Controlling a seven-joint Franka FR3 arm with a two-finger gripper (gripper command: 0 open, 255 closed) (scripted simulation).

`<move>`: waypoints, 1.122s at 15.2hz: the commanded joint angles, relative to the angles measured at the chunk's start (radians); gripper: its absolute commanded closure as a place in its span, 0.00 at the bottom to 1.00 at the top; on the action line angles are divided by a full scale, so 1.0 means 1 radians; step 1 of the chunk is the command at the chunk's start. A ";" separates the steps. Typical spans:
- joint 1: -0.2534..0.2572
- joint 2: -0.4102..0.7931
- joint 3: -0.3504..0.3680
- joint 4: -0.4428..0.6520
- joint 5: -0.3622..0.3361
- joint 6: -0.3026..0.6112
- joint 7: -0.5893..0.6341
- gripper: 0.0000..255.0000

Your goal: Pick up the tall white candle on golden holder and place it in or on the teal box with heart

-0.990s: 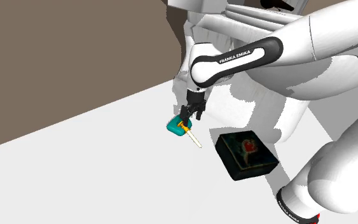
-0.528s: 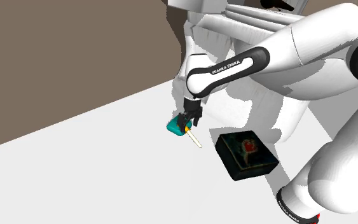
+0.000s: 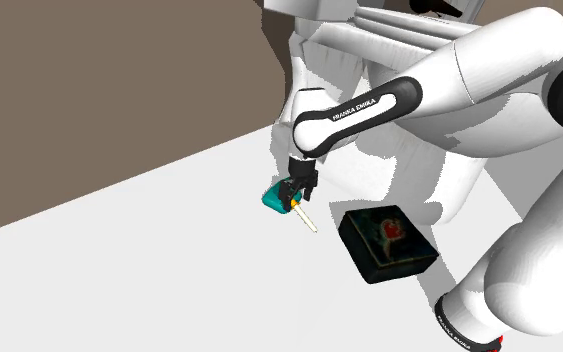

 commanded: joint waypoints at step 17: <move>-0.002 -0.049 -0.001 0.029 0.001 -0.078 0.005 1.00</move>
